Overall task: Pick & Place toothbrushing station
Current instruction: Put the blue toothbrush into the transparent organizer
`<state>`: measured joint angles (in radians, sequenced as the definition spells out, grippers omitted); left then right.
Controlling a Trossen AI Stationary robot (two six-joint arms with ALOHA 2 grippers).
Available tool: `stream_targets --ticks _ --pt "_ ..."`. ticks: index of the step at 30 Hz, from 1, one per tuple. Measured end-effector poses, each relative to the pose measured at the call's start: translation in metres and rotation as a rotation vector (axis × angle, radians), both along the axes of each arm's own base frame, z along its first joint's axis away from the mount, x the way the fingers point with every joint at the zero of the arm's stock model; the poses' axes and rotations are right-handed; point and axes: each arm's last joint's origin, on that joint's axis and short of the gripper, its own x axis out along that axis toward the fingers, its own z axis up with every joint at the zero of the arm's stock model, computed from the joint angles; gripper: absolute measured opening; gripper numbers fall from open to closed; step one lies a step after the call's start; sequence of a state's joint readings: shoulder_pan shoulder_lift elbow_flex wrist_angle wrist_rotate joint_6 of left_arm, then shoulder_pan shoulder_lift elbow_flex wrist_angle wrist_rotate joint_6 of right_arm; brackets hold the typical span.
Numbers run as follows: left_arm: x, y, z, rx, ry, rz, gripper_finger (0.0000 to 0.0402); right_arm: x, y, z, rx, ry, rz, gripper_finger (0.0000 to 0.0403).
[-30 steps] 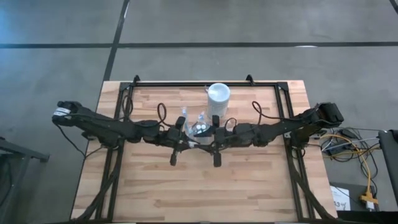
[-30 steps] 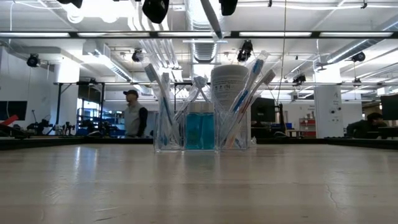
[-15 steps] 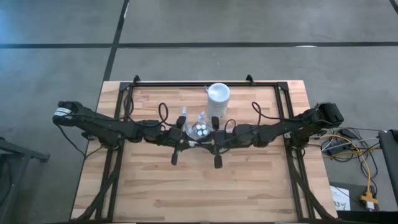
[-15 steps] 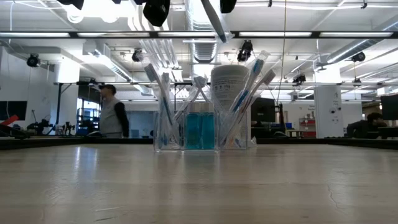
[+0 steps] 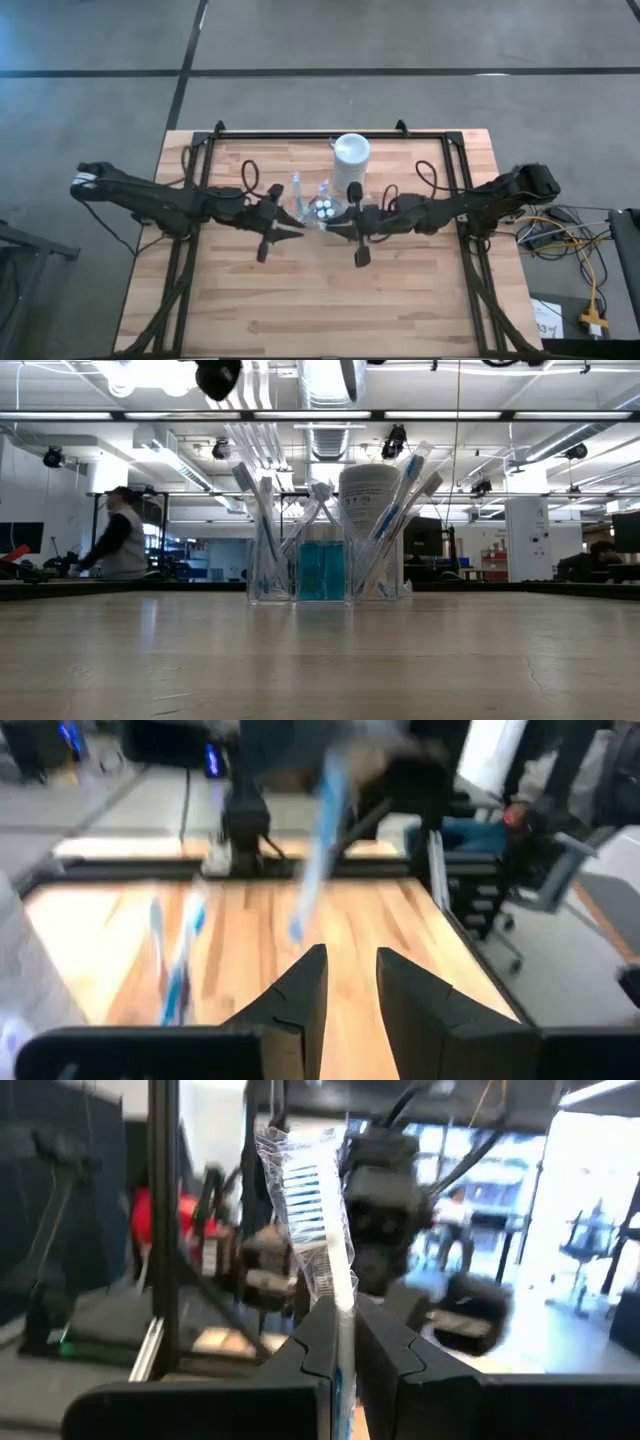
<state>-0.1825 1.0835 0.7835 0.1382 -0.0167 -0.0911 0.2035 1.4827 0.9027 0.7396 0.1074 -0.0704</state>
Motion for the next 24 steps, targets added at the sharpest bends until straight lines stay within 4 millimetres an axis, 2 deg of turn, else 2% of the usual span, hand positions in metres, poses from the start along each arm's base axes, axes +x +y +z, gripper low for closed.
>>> stream_targets --ticks 4,6,12,16,20,24 --pt "-0.026 -0.004 0.003 -0.015 0.014 -0.041 0.0090 -0.009 -0.009 -0.011 0.037 -0.116 -0.027 0.0013" --pt "-0.038 -0.006 0.002 -0.021 -0.028 -0.053 0.0087 -0.013 -0.014 -0.026 0.050 -0.105 -0.058 0.0013" --pt "-0.067 -0.010 -0.026 -0.068 -0.158 0.038 0.0059 -0.020 -0.024 -0.044 0.087 -0.217 -0.099 0.0013" --pt "-0.077 -0.009 -0.049 -0.092 -0.225 0.045 0.0010 -0.006 -0.021 -0.062 0.093 -0.236 -0.096 0.0013" --pt "-0.084 -0.007 -0.062 -0.114 -0.275 0.050 0.0009 0.018 -0.019 -0.078 0.103 -0.236 -0.126 0.0013" --pt "-0.088 -0.005 -0.070 -0.126 -0.274 0.050 0.0005 0.037 -0.021 -0.095 0.108 -0.229 -0.253 0.0013"
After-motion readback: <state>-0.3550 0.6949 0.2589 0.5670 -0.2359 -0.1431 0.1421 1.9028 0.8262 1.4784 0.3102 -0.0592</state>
